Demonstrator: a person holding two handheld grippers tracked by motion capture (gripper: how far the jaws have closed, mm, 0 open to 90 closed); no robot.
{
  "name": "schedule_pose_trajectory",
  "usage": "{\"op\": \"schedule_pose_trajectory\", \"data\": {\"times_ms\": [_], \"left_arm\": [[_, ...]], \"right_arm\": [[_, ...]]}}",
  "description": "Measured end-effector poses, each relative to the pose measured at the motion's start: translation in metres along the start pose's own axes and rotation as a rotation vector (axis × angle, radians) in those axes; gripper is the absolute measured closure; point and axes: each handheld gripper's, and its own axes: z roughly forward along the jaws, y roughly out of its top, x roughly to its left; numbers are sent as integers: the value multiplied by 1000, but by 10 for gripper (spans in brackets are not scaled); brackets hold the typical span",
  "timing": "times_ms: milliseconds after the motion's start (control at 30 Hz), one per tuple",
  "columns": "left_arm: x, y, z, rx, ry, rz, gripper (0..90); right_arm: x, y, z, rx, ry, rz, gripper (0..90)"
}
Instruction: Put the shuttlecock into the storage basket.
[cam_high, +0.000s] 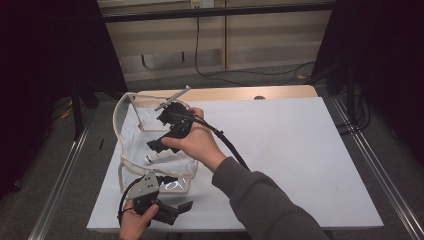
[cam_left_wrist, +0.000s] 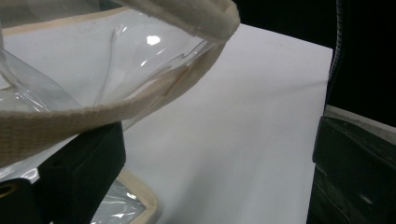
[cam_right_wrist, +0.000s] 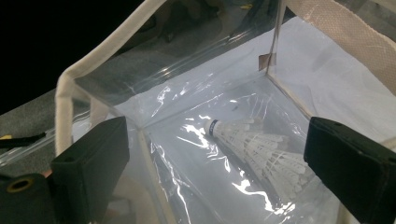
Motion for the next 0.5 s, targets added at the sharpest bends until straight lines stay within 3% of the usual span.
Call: {"op": "schedule_pose_trajectory", "data": {"times_ms": [500], "left_arm": [[1,0,1,7,3,4,27]], "right_arm": [[-8,-17,-40,-43,73,-11,32]]}}
